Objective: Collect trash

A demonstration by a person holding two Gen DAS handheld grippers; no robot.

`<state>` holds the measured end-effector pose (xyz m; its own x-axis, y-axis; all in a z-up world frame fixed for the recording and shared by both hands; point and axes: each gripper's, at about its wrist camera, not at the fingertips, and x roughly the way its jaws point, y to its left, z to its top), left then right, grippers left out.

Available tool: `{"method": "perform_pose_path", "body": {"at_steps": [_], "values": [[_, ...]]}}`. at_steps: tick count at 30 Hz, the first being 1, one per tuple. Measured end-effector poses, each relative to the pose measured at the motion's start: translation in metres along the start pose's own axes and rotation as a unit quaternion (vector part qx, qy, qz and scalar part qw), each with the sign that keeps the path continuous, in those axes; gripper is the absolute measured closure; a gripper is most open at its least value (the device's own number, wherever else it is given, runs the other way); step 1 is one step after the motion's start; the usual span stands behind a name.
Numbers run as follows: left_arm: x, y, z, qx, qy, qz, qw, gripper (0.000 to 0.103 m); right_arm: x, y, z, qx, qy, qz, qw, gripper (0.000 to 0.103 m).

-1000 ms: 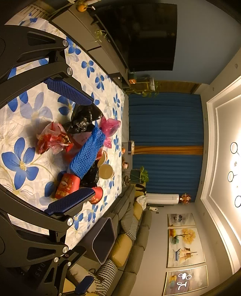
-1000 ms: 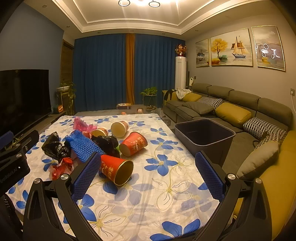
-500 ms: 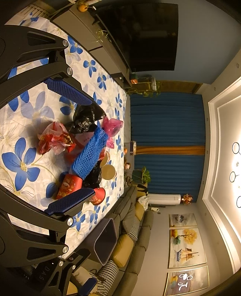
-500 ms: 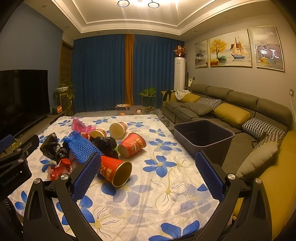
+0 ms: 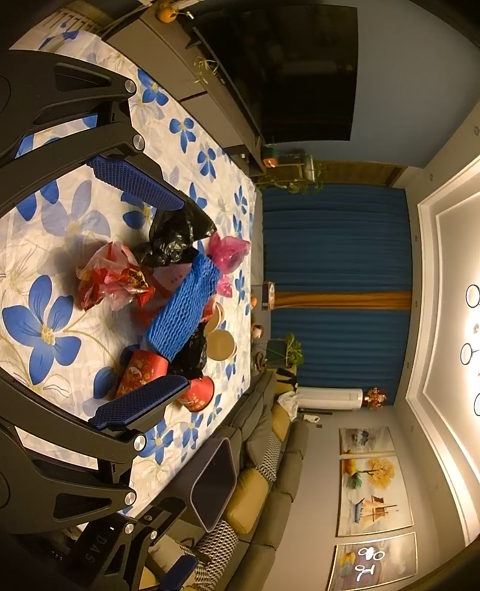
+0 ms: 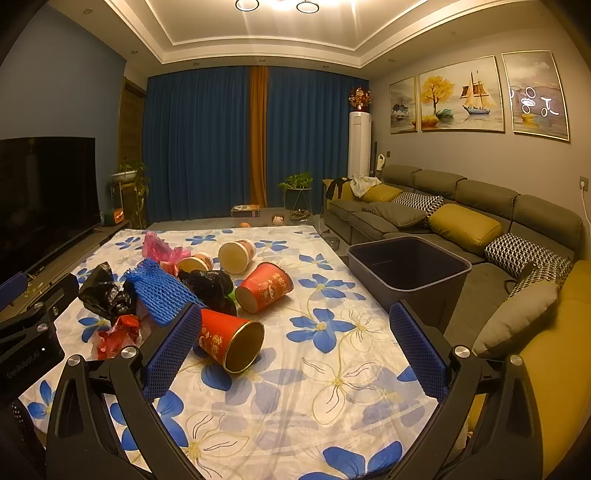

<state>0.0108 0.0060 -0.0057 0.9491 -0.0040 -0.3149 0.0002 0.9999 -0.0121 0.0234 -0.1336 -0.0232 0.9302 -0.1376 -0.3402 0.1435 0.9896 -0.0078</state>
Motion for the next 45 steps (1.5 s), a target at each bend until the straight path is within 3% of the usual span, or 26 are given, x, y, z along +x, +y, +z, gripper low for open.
{"method": "perform_pose_path", "body": {"at_steps": [20,29,38,41,45], "values": [[0.006,0.004,-0.003,-0.004,0.001,0.006,1.0000,0.014,0.015,0.005,0.003,0.005,0.001,0.000,1.000,0.005],[0.014,0.032,-0.019,-0.010,-0.011,0.020,0.9997,0.014,0.027,0.015,-0.001,0.002,-0.002,0.019,1.000,0.009],[0.048,0.032,-0.039,0.009,0.034,-0.014,0.9993,0.014,0.048,0.038,-0.010,-0.013,0.016,0.049,0.999,0.012],[0.069,0.026,-0.044,0.020,0.060,-0.014,0.9979,0.021,0.055,0.042,-0.010,-0.017,0.022,0.057,0.998,0.013],[0.094,0.024,-0.051,0.029,0.098,-0.013,0.9947,0.041,0.061,0.049,-0.010,-0.023,0.023,0.067,0.997,0.014]]}}
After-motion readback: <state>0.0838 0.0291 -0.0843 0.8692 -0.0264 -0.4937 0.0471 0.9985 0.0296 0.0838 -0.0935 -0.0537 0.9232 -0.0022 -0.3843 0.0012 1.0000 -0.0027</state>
